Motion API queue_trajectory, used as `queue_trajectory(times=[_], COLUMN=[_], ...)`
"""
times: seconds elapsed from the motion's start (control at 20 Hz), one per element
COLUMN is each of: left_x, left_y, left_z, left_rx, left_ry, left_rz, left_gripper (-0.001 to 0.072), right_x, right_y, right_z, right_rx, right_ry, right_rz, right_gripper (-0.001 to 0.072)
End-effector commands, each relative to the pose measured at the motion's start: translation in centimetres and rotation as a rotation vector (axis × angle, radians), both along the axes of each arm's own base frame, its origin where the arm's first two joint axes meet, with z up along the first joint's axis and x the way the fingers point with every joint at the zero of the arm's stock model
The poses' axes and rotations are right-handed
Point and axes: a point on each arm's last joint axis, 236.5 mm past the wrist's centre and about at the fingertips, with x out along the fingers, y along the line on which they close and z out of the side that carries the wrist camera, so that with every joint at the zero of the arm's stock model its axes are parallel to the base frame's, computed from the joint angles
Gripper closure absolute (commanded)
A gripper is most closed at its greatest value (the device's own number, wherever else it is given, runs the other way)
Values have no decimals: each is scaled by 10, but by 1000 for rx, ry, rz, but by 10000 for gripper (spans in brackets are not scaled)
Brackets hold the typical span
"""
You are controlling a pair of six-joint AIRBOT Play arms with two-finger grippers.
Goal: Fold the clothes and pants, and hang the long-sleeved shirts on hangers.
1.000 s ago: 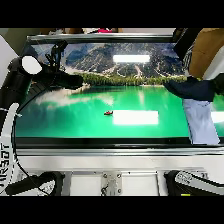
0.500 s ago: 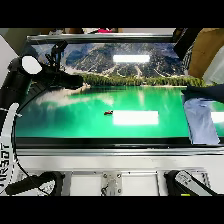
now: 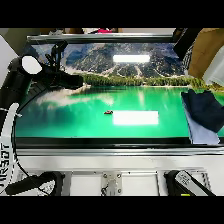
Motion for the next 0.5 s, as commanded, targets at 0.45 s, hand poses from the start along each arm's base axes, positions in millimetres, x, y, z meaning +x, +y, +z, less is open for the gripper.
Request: queue_trajectory(times=[0.45], left_x=[1], left_y=[0], left_z=[0], left_rx=[0], left_ry=[-3], left_rz=[1], left_gripper=[692], right_x=[45], right_y=[147], right_z=[86], right_rx=[158], right_ry=[-322], right_rz=[317], right_gripper=[175])
